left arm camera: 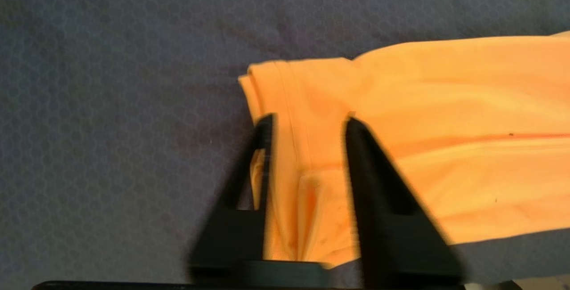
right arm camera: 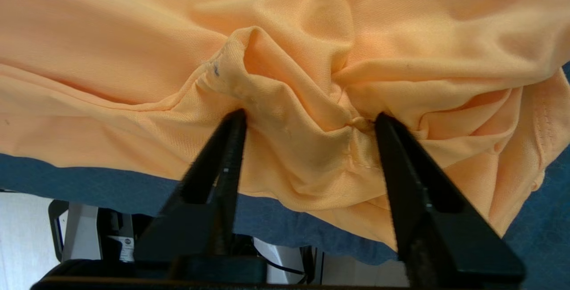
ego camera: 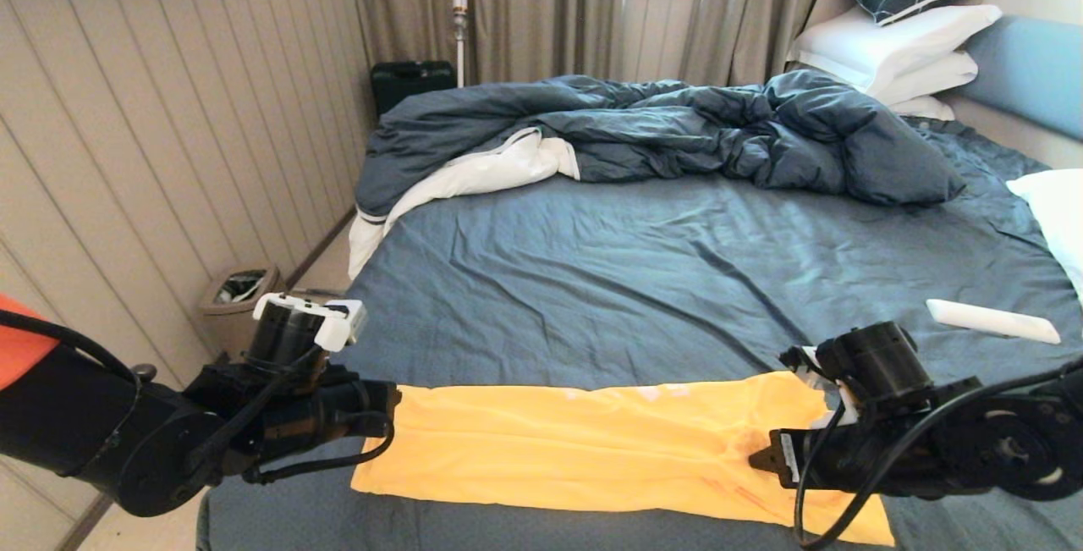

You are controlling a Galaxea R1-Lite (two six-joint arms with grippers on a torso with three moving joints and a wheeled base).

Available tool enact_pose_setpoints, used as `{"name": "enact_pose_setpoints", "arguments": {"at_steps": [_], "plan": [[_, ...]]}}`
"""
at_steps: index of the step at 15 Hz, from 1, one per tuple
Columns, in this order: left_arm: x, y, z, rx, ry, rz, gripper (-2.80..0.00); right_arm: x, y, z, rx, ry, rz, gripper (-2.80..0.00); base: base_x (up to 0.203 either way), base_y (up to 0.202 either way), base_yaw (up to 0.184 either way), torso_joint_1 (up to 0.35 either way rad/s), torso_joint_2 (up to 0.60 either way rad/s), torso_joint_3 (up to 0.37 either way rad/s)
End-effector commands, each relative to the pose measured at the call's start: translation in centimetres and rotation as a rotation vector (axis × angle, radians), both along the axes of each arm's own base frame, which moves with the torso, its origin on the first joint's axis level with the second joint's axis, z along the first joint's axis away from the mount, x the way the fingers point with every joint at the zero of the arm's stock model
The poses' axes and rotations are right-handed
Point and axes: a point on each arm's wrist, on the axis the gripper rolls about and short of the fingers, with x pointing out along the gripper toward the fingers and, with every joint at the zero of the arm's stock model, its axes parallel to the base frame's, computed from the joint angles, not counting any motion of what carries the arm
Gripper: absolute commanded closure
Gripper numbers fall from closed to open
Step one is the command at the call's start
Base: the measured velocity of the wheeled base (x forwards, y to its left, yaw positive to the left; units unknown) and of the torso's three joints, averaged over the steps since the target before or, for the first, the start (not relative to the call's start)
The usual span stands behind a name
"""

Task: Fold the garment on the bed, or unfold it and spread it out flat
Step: Fold the yellow T-shirt

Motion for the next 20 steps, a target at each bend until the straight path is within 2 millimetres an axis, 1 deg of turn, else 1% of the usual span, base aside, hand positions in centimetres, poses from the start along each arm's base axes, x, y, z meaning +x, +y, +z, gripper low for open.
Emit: {"name": "enact_pose_setpoints", "arguments": {"at_steps": [1, 2, 4, 6, 7, 9, 10, 11, 12, 14, 16, 18, 20], "plan": [[-0.6, 0.2, 0.2, -0.004, -0.005, -0.001, -2.8, -0.2, 0.0, 0.6, 0.007, -0.025, -0.001, -2.8, 0.0, 0.0, 0.0, 0.0, 0.0, 0.0], [-0.8, 0.4, 0.7, -0.011, -0.018, -0.001, -2.8, -0.3, -0.1, 1.1, 0.011, -0.045, -0.001, -2.8, 0.0, 0.0, 0.0, 0.0, 0.0, 0.0], [-1.1, 0.5, 2.4, -0.038, -0.076, -0.002, -2.8, -0.6, -0.2, 2.4, 0.024, -0.097, -0.001, -2.8, 0.0, 0.0, 0.0, 0.0, 0.0, 0.0], [-0.8, 0.4, 3.9, -0.06, -0.128, -0.003, -2.8, -0.9, -0.3, 4.2, 0.042, -0.164, -0.003, -2.8, 0.0, 0.0, 0.0, 0.0, 0.0, 0.0], [-0.5, 0.2, 4.3, -0.065, -0.141, -0.003, -2.8, -0.8, -0.3, 5.1, 0.05, -0.197, -0.004, -2.8, 0.0, 0.0, 0.0, 0.0, 0.0, 0.0], [0.8, -0.5, 4.9, -0.071, -0.149, -0.006, -2.8, 0.0, 0.0, 6.2, 0.059, -0.223, -0.004, -2.8, 0.0, 0.0, 0.0, 0.0, 0.0, 0.0], [1.5, -1.0, 5.1, -0.073, -0.141, -0.016, -2.8, 0.5, 0.2, 6.5, 0.063, -0.219, 0.0, -2.8, 0.0, 0.0, 0.0, 0.0, 0.0, 0.0], [2.1, -1.7, 5.1, -0.075, -0.123, -0.035, -2.8, 1.0, 1.1, 6.5, 0.069, -0.204, 0.024, -2.8, 0.0, 0.0, 0.0, 0.0, 0.0, 0.0], [2.7, -2.8, 4.9, -0.081, -0.098, -0.05, 0.0, 1.4, 2.2, 6.3, 0.079, -0.191, 0.049, 0.0, 0.0, 0.0, 0.0, 0.0, 0.0, 0.0], [3.4, -4.9, 4.0, -0.087, -0.04, -0.078, 0.0, 2.1, 4.9, 5.4, 0.093, -0.156, 0.108, 0.0, 0.0, 0.0, 0.0, 0.0, 0.0, 0.0], [2.9, -6.5, 2.9, -0.074, 0.01, -0.129, 0.0, 2.6, 7.4, 4.6, 0.092, -0.121, 0.175, 0.0, 0.0, 0.0, 0.0, 0.0, 0.0, 0.0], [2.5, -7.3, 1.3, -0.054, 0.054, -0.154, 0.0, 3.1, 9.5, 3.3, 0.073, -0.072, 0.219, 0.0, 0.0, 0.0, 0.0, 0.0, 0.0, 0.0], [2.1, -7.4, 0.0, -0.036, 0.094, -0.161, 0.0, 3.9, 10.7, 2.1, 0.06, -0.042, 0.238, 0.0, 0.0, 0.0, 0.0, 0.0, 0.0, 0.0]]}}
